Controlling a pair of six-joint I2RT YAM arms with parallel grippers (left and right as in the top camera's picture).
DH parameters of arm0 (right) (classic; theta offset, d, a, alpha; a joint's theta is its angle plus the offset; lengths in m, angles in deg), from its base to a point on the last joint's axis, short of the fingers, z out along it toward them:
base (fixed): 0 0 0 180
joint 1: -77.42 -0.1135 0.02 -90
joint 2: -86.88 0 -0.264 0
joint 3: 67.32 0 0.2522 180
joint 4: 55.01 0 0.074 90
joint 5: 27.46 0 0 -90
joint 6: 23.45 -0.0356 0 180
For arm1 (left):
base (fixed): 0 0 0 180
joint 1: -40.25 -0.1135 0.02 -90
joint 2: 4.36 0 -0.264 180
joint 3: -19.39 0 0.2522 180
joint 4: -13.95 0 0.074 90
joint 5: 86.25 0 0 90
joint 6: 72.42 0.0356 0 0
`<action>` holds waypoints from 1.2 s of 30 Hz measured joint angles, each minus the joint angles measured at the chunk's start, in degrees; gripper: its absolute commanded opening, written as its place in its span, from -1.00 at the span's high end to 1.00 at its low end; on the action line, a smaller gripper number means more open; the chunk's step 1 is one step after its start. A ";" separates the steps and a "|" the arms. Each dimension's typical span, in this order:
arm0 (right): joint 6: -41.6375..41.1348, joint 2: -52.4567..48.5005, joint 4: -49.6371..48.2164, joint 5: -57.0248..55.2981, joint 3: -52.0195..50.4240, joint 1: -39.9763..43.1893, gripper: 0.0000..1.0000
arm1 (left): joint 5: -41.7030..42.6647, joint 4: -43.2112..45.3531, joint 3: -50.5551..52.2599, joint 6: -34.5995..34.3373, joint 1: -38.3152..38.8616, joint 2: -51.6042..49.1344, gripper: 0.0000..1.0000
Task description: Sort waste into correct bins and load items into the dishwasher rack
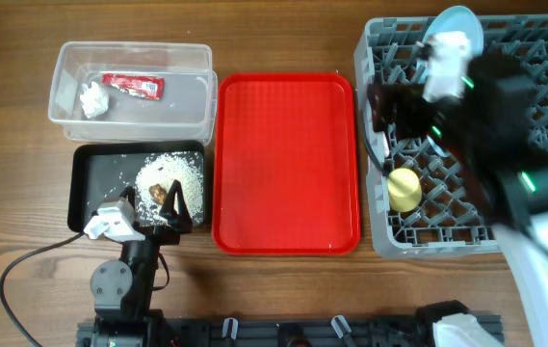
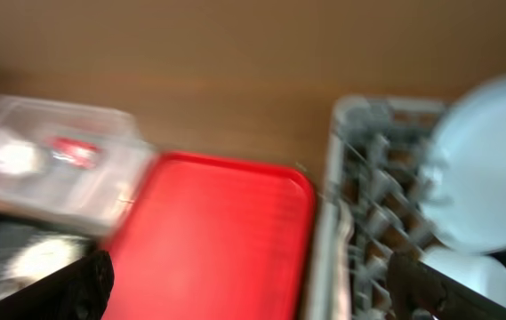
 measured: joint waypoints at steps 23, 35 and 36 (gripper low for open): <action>19.96 35.45 -11.96 3.76 -28.44 0.00 -0.99 | 0.00 0.00 0.00 0.00 0.00 0.00 -0.99; 20.61 61.20 -26.99 3.76 -61.20 0.00 -0.99 | 0.00 0.02 0.00 -0.02 0.00 0.00 -1.00; 20.61 63.19 -28.70 3.74 -63.80 0.00 -1.00 | 0.00 0.02 0.00 0.00 0.00 0.00 -0.99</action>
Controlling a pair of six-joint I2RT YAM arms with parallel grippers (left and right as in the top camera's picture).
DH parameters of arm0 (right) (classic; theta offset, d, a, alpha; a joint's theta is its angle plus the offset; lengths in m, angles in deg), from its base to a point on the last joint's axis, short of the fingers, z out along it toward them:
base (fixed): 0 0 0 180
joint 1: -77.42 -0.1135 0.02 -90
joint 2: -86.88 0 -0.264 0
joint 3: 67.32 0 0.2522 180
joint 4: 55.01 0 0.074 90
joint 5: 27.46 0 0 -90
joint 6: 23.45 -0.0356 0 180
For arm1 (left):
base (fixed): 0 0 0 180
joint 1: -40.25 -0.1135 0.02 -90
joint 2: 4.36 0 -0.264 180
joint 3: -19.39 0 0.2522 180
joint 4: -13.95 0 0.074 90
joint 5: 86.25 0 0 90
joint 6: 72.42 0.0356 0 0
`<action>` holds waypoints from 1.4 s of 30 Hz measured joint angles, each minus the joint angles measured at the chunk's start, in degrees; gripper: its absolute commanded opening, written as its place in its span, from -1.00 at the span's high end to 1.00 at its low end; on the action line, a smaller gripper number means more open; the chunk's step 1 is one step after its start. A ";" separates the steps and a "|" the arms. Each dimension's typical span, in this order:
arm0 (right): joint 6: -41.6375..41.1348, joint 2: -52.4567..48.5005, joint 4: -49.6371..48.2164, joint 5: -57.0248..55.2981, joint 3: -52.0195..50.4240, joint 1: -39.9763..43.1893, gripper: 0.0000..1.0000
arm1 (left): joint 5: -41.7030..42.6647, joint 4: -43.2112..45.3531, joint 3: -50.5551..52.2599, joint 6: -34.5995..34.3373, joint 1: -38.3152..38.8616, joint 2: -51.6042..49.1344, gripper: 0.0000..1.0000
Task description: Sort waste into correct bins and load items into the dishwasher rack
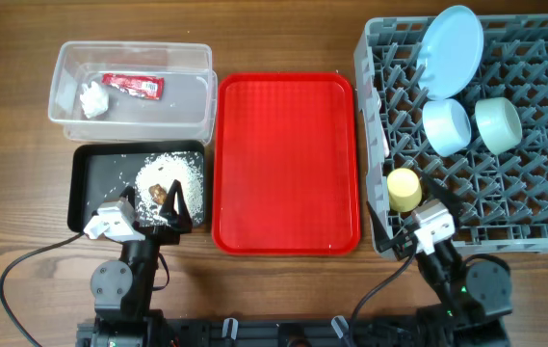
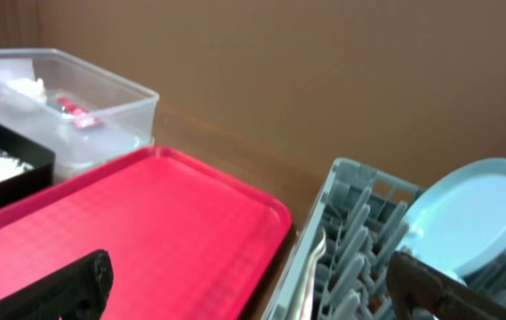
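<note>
The grey dishwasher rack (image 1: 543, 207) on the right holds an upright light-blue plate (image 1: 450, 39), a blue bowl (image 1: 447, 123), a pale green bowl (image 1: 498, 122) and a yellow cup (image 1: 404, 189). The wrist view shows the plate (image 2: 470, 218) and a silver utensil (image 2: 313, 262) at the rack's left edge (image 2: 350, 178). The red tray (image 1: 285, 164) is bare. My right gripper (image 2: 253, 298) is open and empty, low by the rack's front-left corner (image 1: 426, 229). At the table's front left, my left gripper (image 1: 155, 205) is open at the black bin's near edge.
A clear bin (image 1: 192, 111) at the back left holds a red wrapper (image 1: 133, 86) and crumpled white paper (image 1: 92, 99). Below it, a black bin (image 1: 86, 178) holds white and brown food scraps (image 1: 168, 175). Both arm bases stand at the front edge.
My right arm was stretched over the upper part of the rack; now it is drawn back low at the rack's front-left corner. Both bowls now show. The left arm has not moved.
</note>
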 measured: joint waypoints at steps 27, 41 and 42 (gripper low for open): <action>0.02 1.03 -13.90 0.02 -10.91 2.43 -1.00 | -0.02 0.00 0.00 0.00 0.00 0.00 -1.00; 0.17 1.03 -13.90 0.00 -10.91 2.43 -1.00 | -0.02 -0.02 0.00 0.00 0.00 0.00 -0.99; 0.17 1.03 -13.90 0.02 -10.91 2.43 -0.99 | -0.02 0.00 0.00 0.00 0.00 0.00 -1.00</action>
